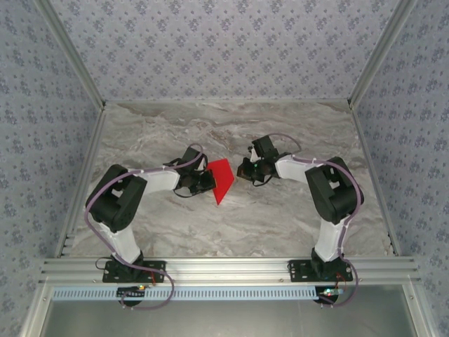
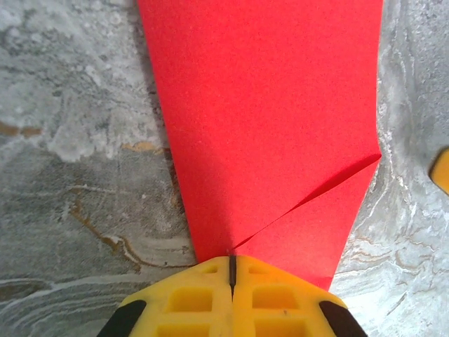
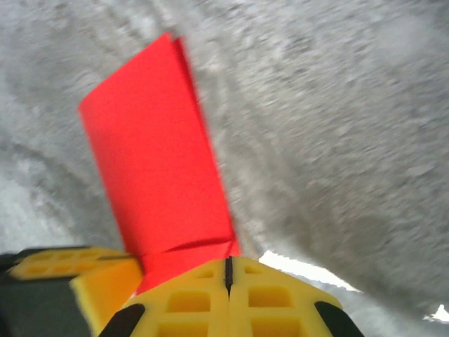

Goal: Fold a paper plane with a square sheet of paper (pick it up from the middle)

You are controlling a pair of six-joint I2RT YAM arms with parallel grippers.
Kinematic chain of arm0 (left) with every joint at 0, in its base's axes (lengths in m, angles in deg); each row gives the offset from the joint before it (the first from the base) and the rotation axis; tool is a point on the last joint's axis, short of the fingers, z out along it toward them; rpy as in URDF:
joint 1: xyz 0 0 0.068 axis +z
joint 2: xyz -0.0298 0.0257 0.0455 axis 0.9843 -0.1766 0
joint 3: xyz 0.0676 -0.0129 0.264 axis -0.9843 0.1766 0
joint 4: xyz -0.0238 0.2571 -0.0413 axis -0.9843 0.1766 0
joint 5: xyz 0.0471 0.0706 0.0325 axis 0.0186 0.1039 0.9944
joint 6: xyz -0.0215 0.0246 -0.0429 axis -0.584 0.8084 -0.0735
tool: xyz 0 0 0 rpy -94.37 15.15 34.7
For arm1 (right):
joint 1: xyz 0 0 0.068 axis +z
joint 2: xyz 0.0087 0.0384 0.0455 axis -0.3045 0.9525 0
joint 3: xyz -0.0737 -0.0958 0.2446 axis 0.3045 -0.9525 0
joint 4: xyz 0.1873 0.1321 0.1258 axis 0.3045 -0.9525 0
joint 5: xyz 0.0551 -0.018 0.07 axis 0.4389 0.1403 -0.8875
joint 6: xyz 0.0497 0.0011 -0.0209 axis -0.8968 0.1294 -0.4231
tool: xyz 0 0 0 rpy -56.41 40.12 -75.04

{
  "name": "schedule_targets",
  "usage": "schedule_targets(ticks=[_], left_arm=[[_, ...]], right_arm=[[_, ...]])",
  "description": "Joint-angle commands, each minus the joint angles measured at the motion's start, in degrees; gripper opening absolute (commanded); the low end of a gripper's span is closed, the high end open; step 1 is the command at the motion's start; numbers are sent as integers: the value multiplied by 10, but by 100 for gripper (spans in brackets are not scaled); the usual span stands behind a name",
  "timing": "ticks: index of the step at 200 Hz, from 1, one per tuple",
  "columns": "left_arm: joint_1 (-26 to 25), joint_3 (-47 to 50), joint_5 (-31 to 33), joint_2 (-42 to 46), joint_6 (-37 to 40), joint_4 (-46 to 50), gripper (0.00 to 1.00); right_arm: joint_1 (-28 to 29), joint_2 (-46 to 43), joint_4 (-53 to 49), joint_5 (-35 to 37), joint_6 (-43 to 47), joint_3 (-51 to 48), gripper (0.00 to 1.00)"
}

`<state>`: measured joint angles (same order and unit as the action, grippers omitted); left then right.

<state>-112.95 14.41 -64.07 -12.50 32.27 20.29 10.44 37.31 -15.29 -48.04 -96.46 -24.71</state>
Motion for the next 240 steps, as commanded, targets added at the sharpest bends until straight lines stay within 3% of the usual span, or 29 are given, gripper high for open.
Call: schedule_targets(ticks=[1, 60, 240], left_arm=[[-2, 20, 12, -19, -13, -4, 0], [-2, 26, 15, -18, -5, -14, 0], [-2, 18, 31, -4, 12, -14, 0]], right_arm=[[36, -24, 28, -52, -18, -21, 0], [101, -26, 96, -84, -55, -67, 0], [111, 18, 111, -93, -50, -67, 0]])
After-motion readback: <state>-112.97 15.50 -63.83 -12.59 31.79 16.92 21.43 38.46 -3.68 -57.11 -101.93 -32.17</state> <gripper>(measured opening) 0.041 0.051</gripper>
